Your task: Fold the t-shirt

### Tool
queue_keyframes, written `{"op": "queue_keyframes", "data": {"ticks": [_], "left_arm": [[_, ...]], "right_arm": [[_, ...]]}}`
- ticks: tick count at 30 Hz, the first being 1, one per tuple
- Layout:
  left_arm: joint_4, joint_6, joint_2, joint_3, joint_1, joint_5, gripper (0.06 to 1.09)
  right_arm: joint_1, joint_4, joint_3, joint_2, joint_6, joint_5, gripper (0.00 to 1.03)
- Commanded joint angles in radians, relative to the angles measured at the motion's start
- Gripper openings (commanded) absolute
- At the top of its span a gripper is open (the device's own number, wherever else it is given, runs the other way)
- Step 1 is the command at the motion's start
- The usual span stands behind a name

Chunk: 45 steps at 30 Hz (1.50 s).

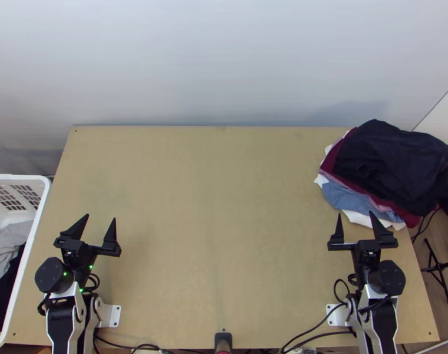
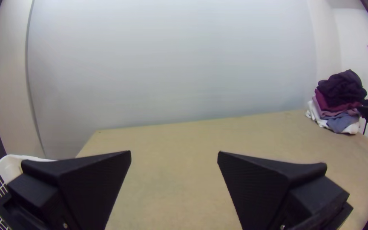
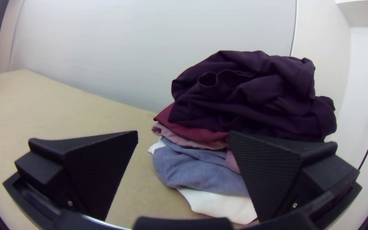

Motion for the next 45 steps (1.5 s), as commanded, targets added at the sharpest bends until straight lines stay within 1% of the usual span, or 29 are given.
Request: {"op": "queue_keyframes", "data": {"ticks": [1,29,34,36,39,43,45], "left_arm": [[0.000,0.000,0.000,0.000,0.000,0.000,1.05],[0.002,0.000,0.000,0.000,0.000,0.000,1.05],[0.000,0.000,0.000,0.000,0.000,0.000,1.05],[0.000,0.000,0.000,0.000,0.000,0.000,1.05],[0.002,0.000,0.000,0.000,0.000,0.000,1.05],[0.002,-0.015,0.000,0.000,-0.029,0.000,1.05],[0.002,-0.017,0.000,0.000,-0.043,0.000,1.05]], "right_arm": [[0.000,0.000,0.000,0.000,0.000,0.000,0.99],[0.000,0.000,0.000,0.000,0.000,0.000,0.99],[0.019,0.000,0.000,0.000,0.001,0.000,0.99],[0.028,0.000,0.000,0.000,0.020,0.000,0.99],[0.029,0.000,0.000,0.000,0.025,0.000,0.98],[0.039,0.000,0.000,0.000,0.028,0.000,0.99],[0.062,0.000,0.000,0.000,0.032,0.000,0.98]]}}
